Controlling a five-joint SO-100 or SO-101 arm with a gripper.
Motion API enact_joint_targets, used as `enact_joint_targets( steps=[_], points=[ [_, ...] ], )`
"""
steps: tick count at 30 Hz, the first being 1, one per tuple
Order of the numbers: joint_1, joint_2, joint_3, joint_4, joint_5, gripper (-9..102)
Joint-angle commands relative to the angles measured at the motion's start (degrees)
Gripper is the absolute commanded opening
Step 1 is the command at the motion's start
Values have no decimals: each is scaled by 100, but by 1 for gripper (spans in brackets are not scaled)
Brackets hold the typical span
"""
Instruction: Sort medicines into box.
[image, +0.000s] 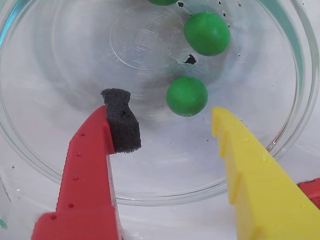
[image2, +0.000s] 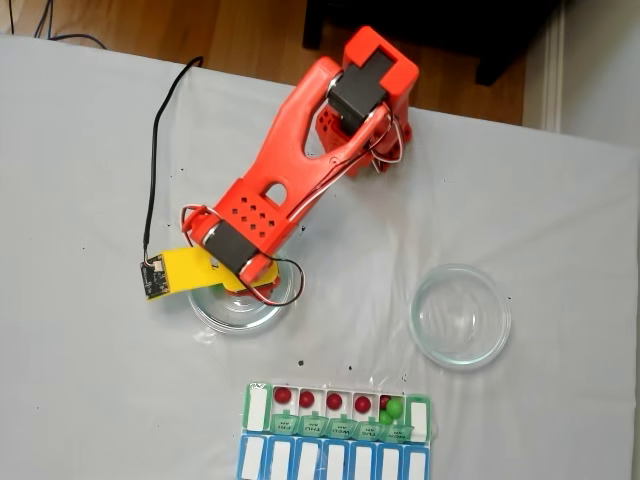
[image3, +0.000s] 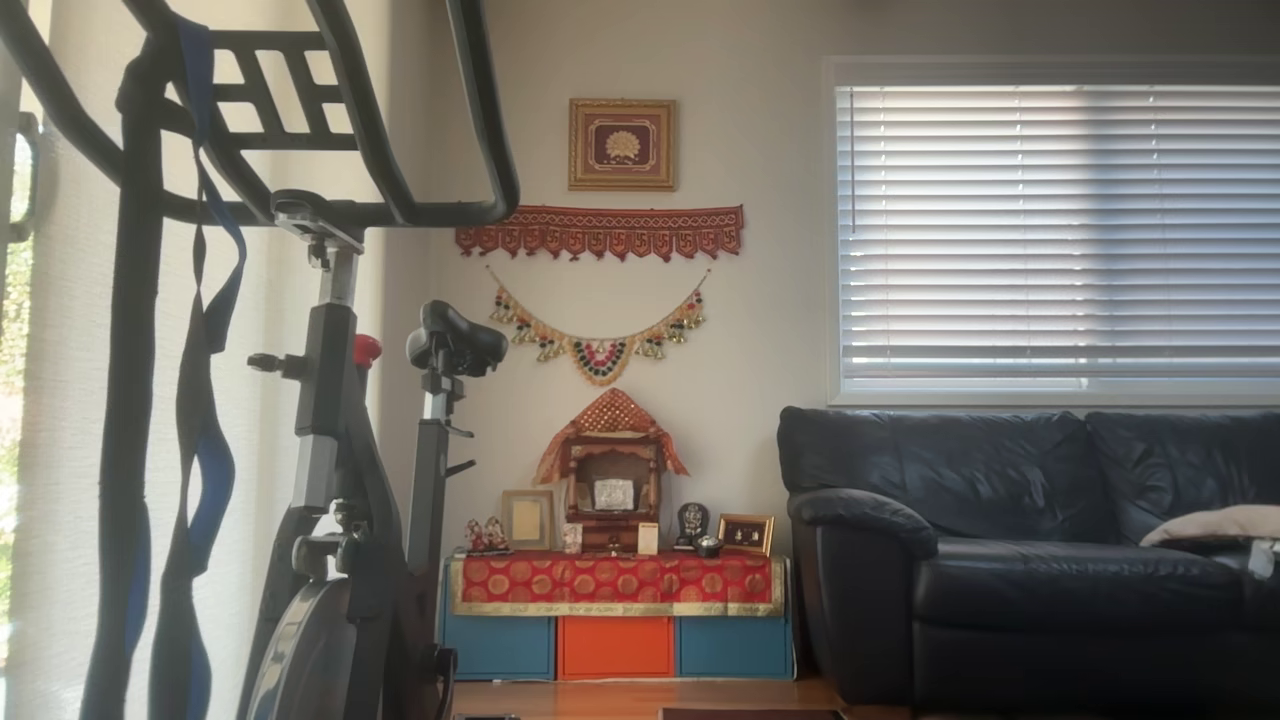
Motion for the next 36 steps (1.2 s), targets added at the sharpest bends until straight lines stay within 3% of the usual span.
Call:
enact_joint_targets(
  steps=[1,36],
  points=[
    [-62,334,-97,114,70,26],
    [-123,88,18,-290,325,25]
  ],
)
